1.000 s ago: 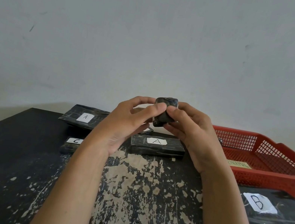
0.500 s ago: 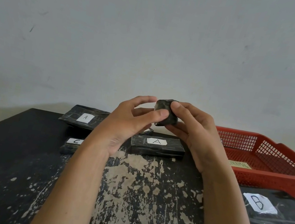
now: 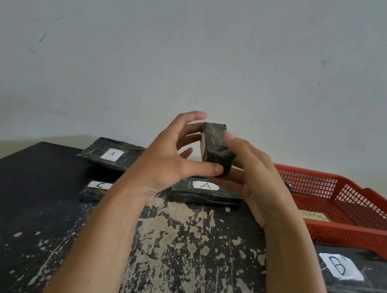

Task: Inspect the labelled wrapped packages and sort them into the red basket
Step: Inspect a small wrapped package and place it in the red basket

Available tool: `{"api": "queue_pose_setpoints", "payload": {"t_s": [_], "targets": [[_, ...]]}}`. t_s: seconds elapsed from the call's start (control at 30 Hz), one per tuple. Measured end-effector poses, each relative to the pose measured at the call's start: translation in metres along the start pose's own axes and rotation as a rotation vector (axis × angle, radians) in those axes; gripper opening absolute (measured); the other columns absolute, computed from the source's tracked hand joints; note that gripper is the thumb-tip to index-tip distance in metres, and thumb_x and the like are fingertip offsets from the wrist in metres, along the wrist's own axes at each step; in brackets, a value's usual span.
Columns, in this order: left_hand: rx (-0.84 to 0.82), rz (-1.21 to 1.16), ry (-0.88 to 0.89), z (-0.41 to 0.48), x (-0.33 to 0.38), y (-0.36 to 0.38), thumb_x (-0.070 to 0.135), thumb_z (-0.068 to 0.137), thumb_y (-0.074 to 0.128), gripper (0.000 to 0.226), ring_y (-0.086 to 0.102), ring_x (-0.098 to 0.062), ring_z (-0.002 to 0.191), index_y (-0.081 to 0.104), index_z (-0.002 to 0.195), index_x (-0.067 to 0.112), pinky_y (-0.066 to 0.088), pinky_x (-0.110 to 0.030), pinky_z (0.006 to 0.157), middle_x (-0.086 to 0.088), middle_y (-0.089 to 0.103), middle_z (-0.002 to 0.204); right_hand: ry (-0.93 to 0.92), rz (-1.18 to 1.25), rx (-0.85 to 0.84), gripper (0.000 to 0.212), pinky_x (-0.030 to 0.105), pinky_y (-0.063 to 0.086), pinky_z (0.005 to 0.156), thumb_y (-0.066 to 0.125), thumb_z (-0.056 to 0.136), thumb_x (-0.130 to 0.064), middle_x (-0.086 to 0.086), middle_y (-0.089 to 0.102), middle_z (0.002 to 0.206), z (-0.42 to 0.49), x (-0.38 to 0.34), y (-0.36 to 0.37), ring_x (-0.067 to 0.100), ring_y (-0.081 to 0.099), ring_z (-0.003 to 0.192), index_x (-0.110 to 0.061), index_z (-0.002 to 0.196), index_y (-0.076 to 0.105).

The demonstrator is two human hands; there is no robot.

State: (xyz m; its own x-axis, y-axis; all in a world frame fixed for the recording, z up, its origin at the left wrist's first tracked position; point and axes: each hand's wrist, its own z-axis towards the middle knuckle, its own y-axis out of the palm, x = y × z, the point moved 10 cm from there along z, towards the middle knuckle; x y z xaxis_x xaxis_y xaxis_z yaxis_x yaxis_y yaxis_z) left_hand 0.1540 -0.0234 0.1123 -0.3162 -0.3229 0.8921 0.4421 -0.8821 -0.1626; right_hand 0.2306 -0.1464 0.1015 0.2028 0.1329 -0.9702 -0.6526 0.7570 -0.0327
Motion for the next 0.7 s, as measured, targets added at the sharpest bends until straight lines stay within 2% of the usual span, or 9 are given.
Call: {"api": "queue_pose_setpoints", "payload": {"t_s": [0.07,0.13,0.23,0.3,0.37,0.43,0.5,0.6,0.7], "targets": [[-0.046,0.035,0.02,0.001,0.0,0.005,0.009,0.066,0.095,0.097,0.053,0.005,0.131,0.048,0.144,0.04,0.038,-0.034,0.117,0.02,0.061,0.139,-0.018,0.042,0.022,0.036,0.029,0.062,0.076,0.064,0.102,-0.029,0.01,0.079,0.111,0.001,-0.001,-0.003,0.02,0.079,0.094,-0.017,0.135,0.063],[-0.089,0.043,0.009,0.001,-0.002,0.009,0.031,0.06,0.096,0.102,0.049,0.002,0.136,0.044,0.146,0.048,0.041,-0.031,0.112,0.025,0.054,0.144,-0.034,0.071,0.023,0.037,0.028,0.062,0.073,0.066,0.101,-0.017,0.008,0.08,0.109,0.002,-0.001,-0.005,0.02,0.079,0.094,-0.02,0.137,0.059],[-0.042,0.021,-0.063,0.0,-0.005,0.005,0.073,0.054,0.085,0.104,0.058,-0.006,0.129,0.045,0.147,0.046,0.05,-0.035,0.107,0.02,0.055,0.145,-0.074,0.003,0.008,0.048,0.035,0.064,0.084,0.07,0.096,-0.007,0.004,0.079,0.115,0.003,-0.001,-0.006,0.021,0.078,0.1,-0.019,0.141,0.056],[-0.017,0.033,-0.133,0.0,-0.008,0.003,0.093,0.061,0.061,0.098,0.066,-0.009,0.119,0.054,0.142,0.037,0.054,-0.039,0.105,0.012,0.063,0.139,-0.111,-0.053,0.013,0.047,0.043,0.062,0.094,0.071,0.093,0.002,0.002,0.078,0.117,0.003,-0.002,-0.008,0.022,0.077,0.106,-0.016,0.135,0.062],[-0.025,0.006,-0.201,-0.002,-0.012,0.006,0.086,0.07,0.046,0.083,0.072,-0.013,0.11,0.065,0.129,0.031,0.057,-0.037,0.101,0.005,0.073,0.125,-0.15,-0.062,0.003,0.042,0.043,0.062,0.095,0.07,0.09,0.011,0.003,0.078,0.116,0.003,-0.005,-0.008,0.021,0.075,0.109,-0.016,0.122,0.068],[-0.038,-0.038,-0.243,-0.003,-0.014,0.008,0.08,0.073,0.044,0.075,0.076,-0.015,0.103,0.072,0.117,0.026,0.059,-0.033,0.095,0.002,0.079,0.109,-0.189,-0.066,-0.005,0.04,0.036,0.063,0.09,0.069,0.088,0.015,0.003,0.079,0.113,0.001,-0.01,-0.007,0.018,0.075,0.11,-0.016,0.114,0.07],[-0.062,-0.055,-0.25,-0.004,-0.015,0.011,0.077,0.072,0.051,0.07,0.077,-0.014,0.099,0.075,0.112,0.024,0.06,-0.029,0.091,0.0,0.081,0.103,-0.224,-0.082,-0.008,0.039,0.032,0.062,0.09,0.07,0.087,0.016,-0.001,0.08,0.107,0.001,-0.013,-0.007,0.014,0.075,0.108,-0.016,0.109,0.071],[-0.049,-0.079,-0.248,-0.003,-0.017,0.01,0.071,0.061,0.068,0.073,0.078,-0.016,0.097,0.077,0.11,0.018,0.061,-0.031,0.091,-0.005,0.081,0.106,-0.262,-0.09,-0.015,0.039,0.034,0.06,0.097,0.07,0.086,0.017,-0.004,0.08,0.101,-0.001,-0.017,-0.006,0.013,0.075,0.106,-0.017,0.106,0.071],[0.005,-0.097,-0.23,-0.001,-0.018,0.003,0.068,0.054,0.081,0.076,0.077,-0.019,0.099,0.078,0.108,0.014,0.062,-0.035,0.093,-0.006,0.08,0.105,-0.277,-0.111,-0.017,0.039,0.04,0.054,0.109,0.075,0.085,0.012,-0.004,0.079,0.11,-0.001,-0.019,-0.005,0.012,0.071,0.116,-0.018,0.111,0.071]]}}
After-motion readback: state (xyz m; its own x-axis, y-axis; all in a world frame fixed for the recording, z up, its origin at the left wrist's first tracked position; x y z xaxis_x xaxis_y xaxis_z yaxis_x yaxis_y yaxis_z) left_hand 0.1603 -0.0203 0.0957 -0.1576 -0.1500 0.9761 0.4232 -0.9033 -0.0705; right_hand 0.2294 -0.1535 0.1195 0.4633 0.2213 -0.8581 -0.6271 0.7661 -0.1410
